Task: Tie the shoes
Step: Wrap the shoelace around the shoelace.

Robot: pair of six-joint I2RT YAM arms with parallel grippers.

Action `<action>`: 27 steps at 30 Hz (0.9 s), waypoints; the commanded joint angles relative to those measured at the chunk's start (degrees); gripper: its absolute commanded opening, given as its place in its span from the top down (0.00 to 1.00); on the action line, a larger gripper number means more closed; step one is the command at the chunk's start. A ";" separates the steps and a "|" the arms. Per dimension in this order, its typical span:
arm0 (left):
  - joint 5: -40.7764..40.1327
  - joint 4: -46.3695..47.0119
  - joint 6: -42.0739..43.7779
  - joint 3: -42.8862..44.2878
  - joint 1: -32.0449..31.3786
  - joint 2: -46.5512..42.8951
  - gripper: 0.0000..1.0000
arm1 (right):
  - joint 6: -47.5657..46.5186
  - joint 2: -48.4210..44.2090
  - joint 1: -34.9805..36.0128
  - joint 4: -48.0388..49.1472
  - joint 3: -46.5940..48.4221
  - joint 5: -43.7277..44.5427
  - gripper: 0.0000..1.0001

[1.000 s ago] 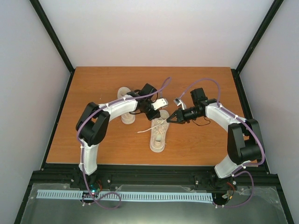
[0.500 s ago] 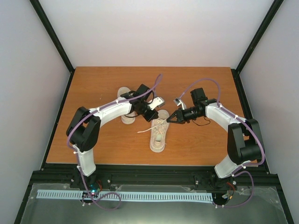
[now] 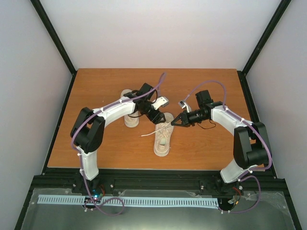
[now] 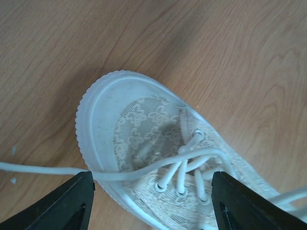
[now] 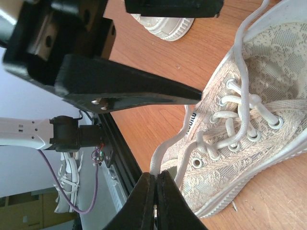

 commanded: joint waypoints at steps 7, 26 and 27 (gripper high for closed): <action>-0.20 -1.85 7.06 6.92 0.31 7.75 0.30 | 0.29 -1.27 0.33 0.75 0.14 -0.48 0.97; -5.88 4.05 4.74 -1.47 0.33 5.85 0.41 | -0.36 0.86 0.24 0.09 1.70 -0.65 0.97; -5.95 4.11 4.50 -1.51 0.31 5.83 0.46 | -0.44 0.99 0.25 0.02 1.87 -0.70 0.97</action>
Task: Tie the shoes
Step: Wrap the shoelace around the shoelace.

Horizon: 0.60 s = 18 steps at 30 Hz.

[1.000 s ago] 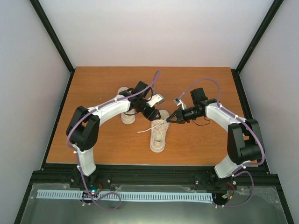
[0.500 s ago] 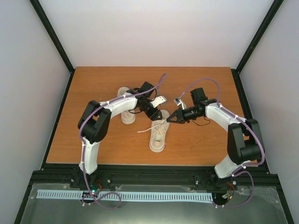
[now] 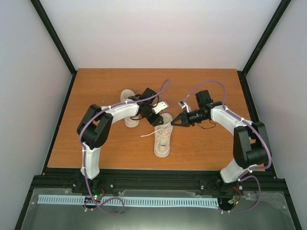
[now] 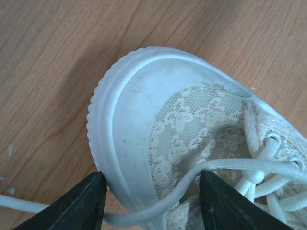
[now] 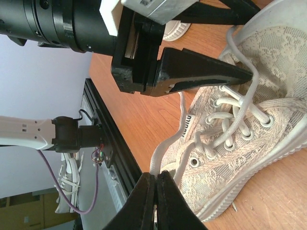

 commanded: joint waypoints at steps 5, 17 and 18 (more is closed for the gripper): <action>-1.37 -0.01 -1.25 -0.10 0.23 -3.15 0.49 | -0.91 0.99 0.22 -0.36 2.23 -0.71 0.97; -0.74 -2.32 -4.77 -1.72 0.19 -6.06 0.61 | -0.67 1.00 0.21 0.15 2.20 -0.89 0.97; -0.57 -2.48 -4.81 -1.99 0.21 -5.95 0.62 | -0.71 1.00 0.24 0.16 2.21 -0.89 0.97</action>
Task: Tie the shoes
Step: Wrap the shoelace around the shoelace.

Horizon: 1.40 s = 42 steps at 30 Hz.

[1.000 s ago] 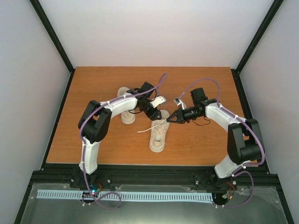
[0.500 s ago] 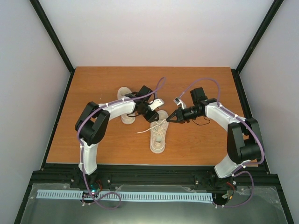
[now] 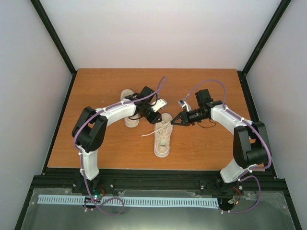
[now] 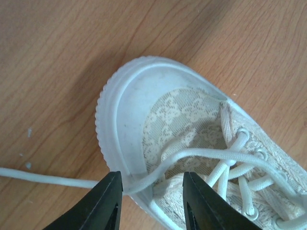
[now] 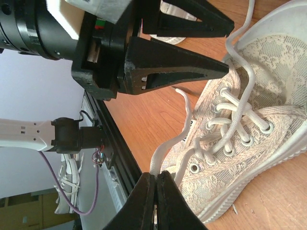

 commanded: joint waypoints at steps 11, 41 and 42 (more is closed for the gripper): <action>0.17 -0.16 -0.61 -0.76 0.21 0.52 0.56 | -0.50 0.32 0.22 0.32 1.13 -0.85 0.97; 0.38 0.07 -1.52 0.50 0.59 1.10 0.92 | -0.85 1.31 0.24 -0.10 1.97 -1.07 0.97; 0.37 -0.05 -1.90 0.52 0.59 0.62 0.94 | -0.85 1.29 0.18 -0.12 2.06 -1.03 0.97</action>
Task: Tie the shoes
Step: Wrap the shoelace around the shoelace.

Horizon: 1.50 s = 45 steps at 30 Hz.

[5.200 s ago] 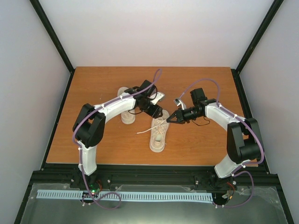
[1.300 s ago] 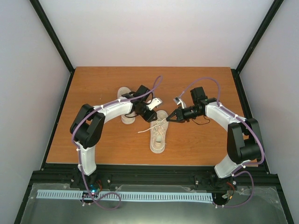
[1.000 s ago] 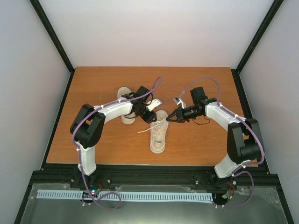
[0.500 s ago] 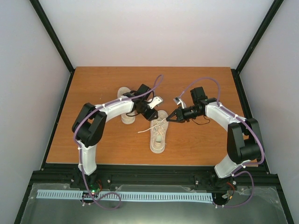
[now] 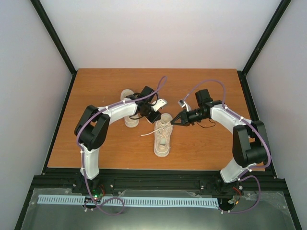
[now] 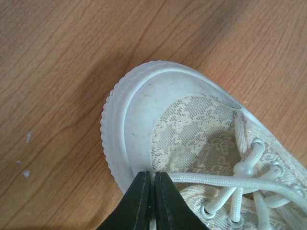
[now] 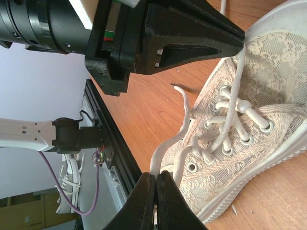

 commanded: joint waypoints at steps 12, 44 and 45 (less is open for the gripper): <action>2.97 -5.12 -7.41 -4.27 0.22 -10.11 0.99 | -0.76 -0.14 0.17 -0.77 2.93 -0.29 0.97; 37.74 -27.20 -31.66 9.42 -4.70 -3.03 0.77 | -1.32 3.31 3.23 -0.18 5.68 -0.20 0.97; 37.15 -28.39 -30.37 9.31 -4.69 -3.11 0.67 | -1.21 3.45 3.24 -0.14 5.85 -0.31 0.97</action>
